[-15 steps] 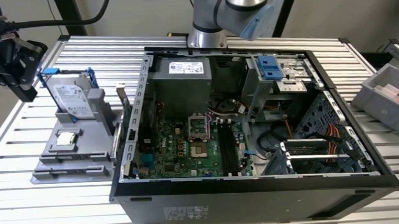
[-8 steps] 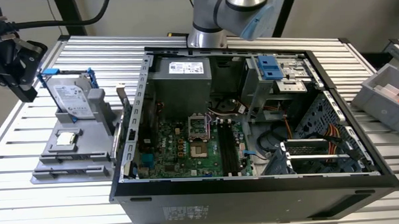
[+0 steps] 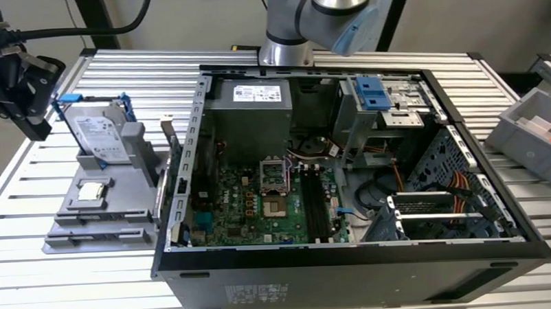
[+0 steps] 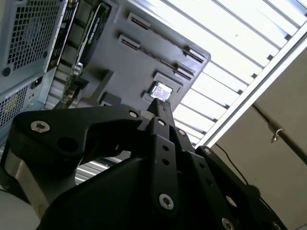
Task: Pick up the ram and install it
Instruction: 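Pick up the ram and move it above insertion slot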
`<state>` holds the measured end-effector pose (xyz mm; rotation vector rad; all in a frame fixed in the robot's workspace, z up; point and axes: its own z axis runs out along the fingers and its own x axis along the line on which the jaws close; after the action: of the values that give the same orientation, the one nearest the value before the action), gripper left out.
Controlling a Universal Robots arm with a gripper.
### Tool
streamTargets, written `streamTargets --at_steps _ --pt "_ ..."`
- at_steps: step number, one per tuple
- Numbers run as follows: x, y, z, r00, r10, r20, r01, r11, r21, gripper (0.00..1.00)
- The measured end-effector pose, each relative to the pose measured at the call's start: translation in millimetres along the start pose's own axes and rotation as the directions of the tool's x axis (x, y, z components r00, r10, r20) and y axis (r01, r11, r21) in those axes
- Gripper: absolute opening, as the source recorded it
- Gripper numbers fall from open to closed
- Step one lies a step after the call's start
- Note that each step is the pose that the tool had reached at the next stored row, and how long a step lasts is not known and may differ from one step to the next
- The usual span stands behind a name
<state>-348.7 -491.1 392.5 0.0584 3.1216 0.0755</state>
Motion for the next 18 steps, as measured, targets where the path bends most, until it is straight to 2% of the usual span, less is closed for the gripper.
streamTargets --at_steps 18 --pt "0.3 0.0 0.0 1.0 -0.009 -0.0004 0.009 1.0 -0.0002 0.0"
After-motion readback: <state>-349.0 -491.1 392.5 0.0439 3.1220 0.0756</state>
